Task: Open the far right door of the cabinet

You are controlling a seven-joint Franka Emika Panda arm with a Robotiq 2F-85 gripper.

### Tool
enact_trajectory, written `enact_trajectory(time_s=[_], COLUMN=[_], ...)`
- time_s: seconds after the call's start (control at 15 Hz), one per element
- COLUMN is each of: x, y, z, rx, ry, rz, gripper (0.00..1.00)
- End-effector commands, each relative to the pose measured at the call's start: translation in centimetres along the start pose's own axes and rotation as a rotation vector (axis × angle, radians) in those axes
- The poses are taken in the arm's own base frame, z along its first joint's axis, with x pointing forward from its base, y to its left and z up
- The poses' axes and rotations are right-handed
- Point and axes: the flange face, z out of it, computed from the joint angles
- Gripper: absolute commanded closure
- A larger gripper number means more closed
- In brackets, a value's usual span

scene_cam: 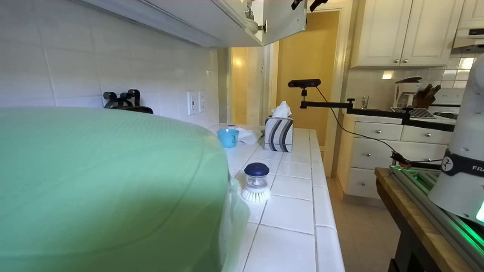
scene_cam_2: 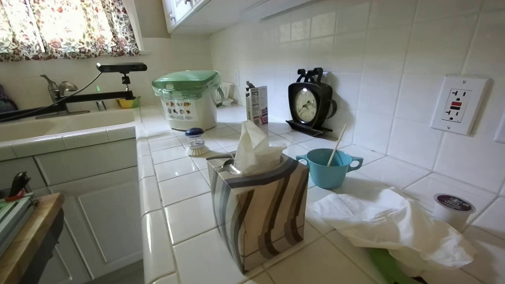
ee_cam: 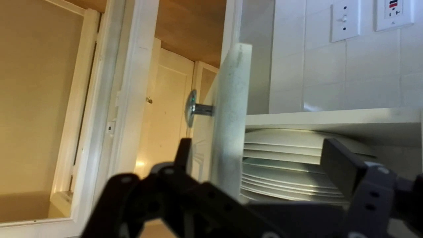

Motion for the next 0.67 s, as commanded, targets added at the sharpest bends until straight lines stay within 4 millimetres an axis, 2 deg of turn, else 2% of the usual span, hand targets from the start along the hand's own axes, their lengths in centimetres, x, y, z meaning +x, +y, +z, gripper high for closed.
enact_trajectory(time_s=[0.0,0.2,0.6], x=[1.0,1.3,0.8], y=[0.8,2.1,3.5], z=[-1.1,-1.3,0.3], rx=[-0.125,-0.188,-0.23], ry=[-0.017,-0.007,0.016], rz=[-0.028,-0.032,-0.043], gripper=[0.0,0.0,0.0])
